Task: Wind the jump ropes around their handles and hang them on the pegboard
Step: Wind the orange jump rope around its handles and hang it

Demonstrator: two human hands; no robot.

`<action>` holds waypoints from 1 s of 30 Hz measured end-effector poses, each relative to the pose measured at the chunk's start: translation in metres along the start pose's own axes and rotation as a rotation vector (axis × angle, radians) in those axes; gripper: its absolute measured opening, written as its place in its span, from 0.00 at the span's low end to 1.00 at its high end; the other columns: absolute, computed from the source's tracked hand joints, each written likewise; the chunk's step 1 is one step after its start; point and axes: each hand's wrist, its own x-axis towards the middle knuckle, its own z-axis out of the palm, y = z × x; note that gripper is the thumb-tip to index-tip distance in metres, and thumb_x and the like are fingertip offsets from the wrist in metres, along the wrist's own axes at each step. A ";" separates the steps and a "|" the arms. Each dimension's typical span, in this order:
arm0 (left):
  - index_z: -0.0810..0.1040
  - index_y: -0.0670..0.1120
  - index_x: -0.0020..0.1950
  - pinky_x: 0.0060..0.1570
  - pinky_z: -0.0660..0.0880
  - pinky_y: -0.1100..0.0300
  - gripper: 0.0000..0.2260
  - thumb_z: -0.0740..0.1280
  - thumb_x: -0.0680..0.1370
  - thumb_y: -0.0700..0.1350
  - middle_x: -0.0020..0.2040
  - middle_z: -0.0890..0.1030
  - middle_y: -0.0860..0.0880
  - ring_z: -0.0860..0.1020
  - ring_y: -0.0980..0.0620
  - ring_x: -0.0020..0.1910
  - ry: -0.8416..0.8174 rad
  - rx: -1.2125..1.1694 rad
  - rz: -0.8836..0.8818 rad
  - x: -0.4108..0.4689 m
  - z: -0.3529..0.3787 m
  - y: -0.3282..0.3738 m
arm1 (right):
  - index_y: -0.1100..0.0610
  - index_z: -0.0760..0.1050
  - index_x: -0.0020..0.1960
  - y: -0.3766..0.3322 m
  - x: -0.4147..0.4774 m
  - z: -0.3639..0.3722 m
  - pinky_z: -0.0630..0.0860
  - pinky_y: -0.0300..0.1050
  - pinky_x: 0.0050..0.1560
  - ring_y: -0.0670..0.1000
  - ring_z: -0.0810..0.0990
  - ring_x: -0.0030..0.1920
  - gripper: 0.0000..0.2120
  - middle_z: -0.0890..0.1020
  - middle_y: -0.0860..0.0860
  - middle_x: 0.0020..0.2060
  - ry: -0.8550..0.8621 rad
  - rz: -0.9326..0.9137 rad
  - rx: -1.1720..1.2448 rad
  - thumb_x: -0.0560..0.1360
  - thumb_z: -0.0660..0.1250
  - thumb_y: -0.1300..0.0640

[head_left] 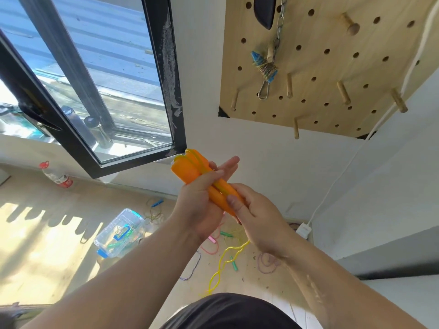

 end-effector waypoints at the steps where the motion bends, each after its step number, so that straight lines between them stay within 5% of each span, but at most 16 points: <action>1: 0.69 0.48 0.55 0.66 0.70 0.39 0.05 0.62 0.83 0.39 0.61 0.84 0.45 0.80 0.46 0.65 -0.010 0.014 0.004 0.000 0.001 0.000 | 0.45 0.75 0.61 -0.002 0.001 -0.001 0.67 0.31 0.39 0.38 0.76 0.38 0.10 0.77 0.30 0.35 0.003 -0.014 0.001 0.85 0.57 0.48; 7: 0.75 0.46 0.48 0.73 0.64 0.37 0.07 0.61 0.84 0.46 0.61 0.84 0.44 0.76 0.44 0.69 -0.039 0.110 -0.036 0.004 -0.002 -0.003 | 0.42 0.76 0.60 -0.001 -0.002 -0.004 0.67 0.36 0.39 0.41 0.76 0.36 0.10 0.77 0.34 0.33 0.000 -0.043 0.033 0.84 0.58 0.45; 11: 0.77 0.42 0.55 0.73 0.65 0.40 0.13 0.59 0.83 0.50 0.64 0.83 0.44 0.76 0.46 0.70 -0.092 0.069 -0.025 0.001 -0.010 -0.010 | 0.44 0.75 0.50 0.001 0.001 -0.009 0.68 0.43 0.38 0.41 0.74 0.30 0.11 0.78 0.41 0.30 -0.042 0.035 0.021 0.79 0.59 0.39; 17: 0.80 0.42 0.58 0.67 0.71 0.44 0.16 0.61 0.82 0.52 0.67 0.81 0.47 0.80 0.53 0.65 -0.127 0.267 0.056 -0.006 -0.014 -0.013 | 0.60 0.77 0.54 -0.012 0.011 -0.032 0.69 0.39 0.28 0.50 0.76 0.27 0.30 0.85 0.58 0.36 -0.319 0.331 0.276 0.81 0.51 0.35; 20: 0.77 0.45 0.51 0.63 0.73 0.46 0.11 0.59 0.84 0.48 0.64 0.83 0.47 0.82 0.53 0.61 -0.068 0.289 0.063 -0.008 -0.011 -0.014 | 0.59 0.76 0.55 -0.007 0.016 -0.033 0.70 0.45 0.34 0.48 0.75 0.28 0.31 0.81 0.50 0.30 -0.370 0.299 0.069 0.80 0.51 0.32; 22: 0.76 0.46 0.47 0.58 0.75 0.45 0.10 0.60 0.85 0.47 0.59 0.85 0.45 0.83 0.49 0.59 0.067 0.270 0.078 -0.005 -0.012 -0.014 | 0.52 0.77 0.53 -0.006 0.019 -0.032 0.69 0.46 0.38 0.44 0.75 0.30 0.23 0.77 0.44 0.29 -0.315 0.251 -0.167 0.82 0.54 0.36; 26: 0.87 0.53 0.38 0.69 0.68 0.40 0.19 0.61 0.85 0.47 0.51 0.87 0.45 0.80 0.45 0.63 0.325 0.291 0.153 0.003 -0.015 -0.004 | 0.46 0.68 0.39 -0.007 0.018 -0.022 0.68 0.50 0.41 0.52 0.74 0.42 0.16 0.73 0.46 0.34 -0.153 0.042 -0.617 0.85 0.54 0.44; 30: 0.77 0.46 0.51 0.71 0.67 0.36 0.07 0.61 0.85 0.45 0.51 0.87 0.41 0.83 0.44 0.58 0.274 0.150 0.138 0.008 -0.014 0.006 | 0.52 0.79 0.49 0.011 0.014 -0.001 0.65 0.48 0.34 0.55 0.73 0.36 0.04 0.74 0.49 0.35 0.255 -0.319 -0.976 0.80 0.68 0.52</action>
